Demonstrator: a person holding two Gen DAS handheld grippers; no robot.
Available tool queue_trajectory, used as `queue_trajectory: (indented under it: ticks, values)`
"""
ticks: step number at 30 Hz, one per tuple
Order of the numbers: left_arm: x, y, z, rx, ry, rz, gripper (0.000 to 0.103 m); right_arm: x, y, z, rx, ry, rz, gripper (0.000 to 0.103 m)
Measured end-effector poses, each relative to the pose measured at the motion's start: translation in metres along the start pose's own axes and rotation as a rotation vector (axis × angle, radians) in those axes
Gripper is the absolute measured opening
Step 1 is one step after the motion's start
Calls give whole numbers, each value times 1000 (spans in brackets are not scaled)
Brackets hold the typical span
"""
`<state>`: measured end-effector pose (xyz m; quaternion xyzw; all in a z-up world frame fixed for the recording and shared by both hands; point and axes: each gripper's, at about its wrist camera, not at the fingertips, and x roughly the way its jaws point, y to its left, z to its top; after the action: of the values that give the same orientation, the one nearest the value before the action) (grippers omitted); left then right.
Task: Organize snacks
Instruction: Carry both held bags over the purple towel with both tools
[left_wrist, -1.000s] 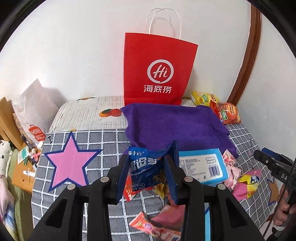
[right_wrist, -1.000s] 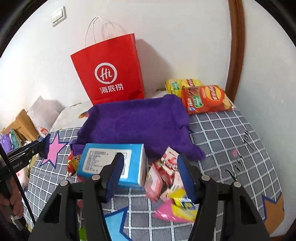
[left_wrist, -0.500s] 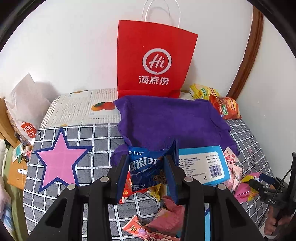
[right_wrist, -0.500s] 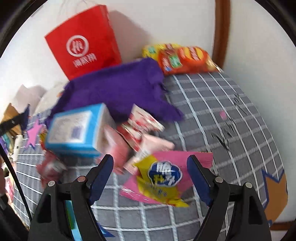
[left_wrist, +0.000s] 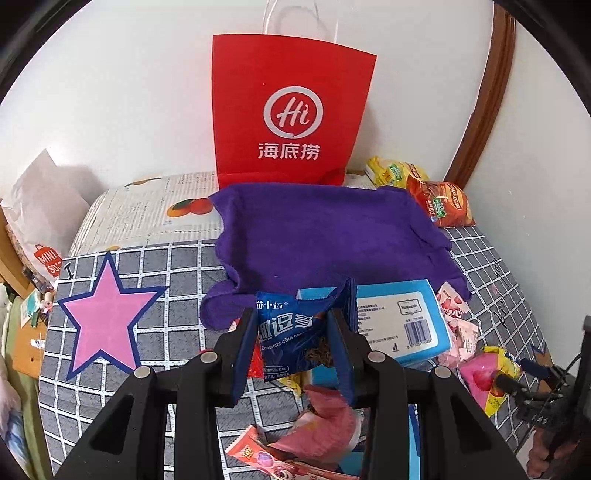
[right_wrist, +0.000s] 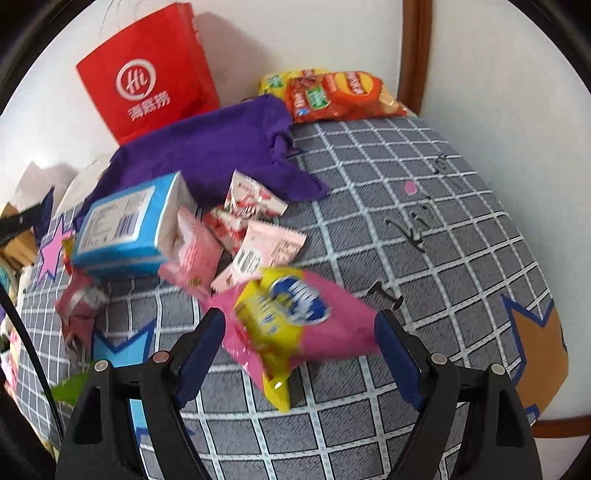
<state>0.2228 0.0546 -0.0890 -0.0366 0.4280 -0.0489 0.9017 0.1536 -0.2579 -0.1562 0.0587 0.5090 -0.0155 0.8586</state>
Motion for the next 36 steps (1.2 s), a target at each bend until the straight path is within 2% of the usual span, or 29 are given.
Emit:
queue_trajectory:
  ticks: [2,5,12,13,14,15,20,28,36]
  values:
    - [0,-3,-1,6,2,-3,37,7,1,-2,6,21,-11,83]
    - [0,-5,-4,17,5,1,37,17,-1,-3,48,27,21,82]
    - [-1,-1,-4,10,7,6,37,31,-1,8,50,-26,27,82]
    - [-1,-1,-4,9,6,6,37,33,-3,10,60,-32,36,81]
    - [-1,-1,-4,8,6,6,37,35,-6,12,79,-43,59,69]
    - [-1,0,-4,7,5,6,37,36,-6,13,85,-43,63,63]
    - [-2,1,-2,5,-2,6,37,30,-4,16,63,-50,84,55]
    - [-12,0,7,12,-29,9,37,-1,7,29,44,-124,88,54]
    - [-17,0,24,17,-56,34,37,-19,28,74,7,-184,110,54]
